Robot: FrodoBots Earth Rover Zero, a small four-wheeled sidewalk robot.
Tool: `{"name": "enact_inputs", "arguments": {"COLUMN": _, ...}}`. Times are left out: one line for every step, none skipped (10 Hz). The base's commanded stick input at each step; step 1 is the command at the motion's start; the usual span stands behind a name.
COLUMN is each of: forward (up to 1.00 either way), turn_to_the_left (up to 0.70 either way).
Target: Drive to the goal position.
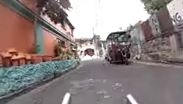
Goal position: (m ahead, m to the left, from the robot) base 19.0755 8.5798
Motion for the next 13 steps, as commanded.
{"name": "enact_inputs", "arguments": {"forward": 0.85, "turn_to_the_left": 0.00}}
{"name": "enact_inputs", "arguments": {"forward": 0.85, "turn_to_the_left": 0.00}}
{"name": "enact_inputs", "arguments": {"forward": 0.85, "turn_to_the_left": 0.00}}
{"name": "enact_inputs", "arguments": {"forward": 0.85, "turn_to_the_left": 0.00}}
{"name": "enact_inputs", "arguments": {"forward": 0.85, "turn_to_the_left": 0.00}}
{"name": "enact_inputs", "arguments": {"forward": 0.85, "turn_to_the_left": 0.00}}
{"name": "enact_inputs", "arguments": {"forward": 0.85, "turn_to_the_left": 0.00}}
{"name": "enact_inputs", "arguments": {"forward": 0.85, "turn_to_the_left": 0.00}}
{"name": "enact_inputs", "arguments": {"forward": 0.85, "turn_to_the_left": 0.00}}
{"name": "enact_inputs", "arguments": {"forward": 0.85, "turn_to_the_left": 0.00}}
{"name": "enact_inputs", "arguments": {"forward": 0.85, "turn_to_the_left": 0.00}}
{"name": "enact_inputs", "arguments": {"forward": 0.85, "turn_to_the_left": 0.00}}
{"name": "enact_inputs", "arguments": {"forward": 0.85, "turn_to_the_left": 0.00}}
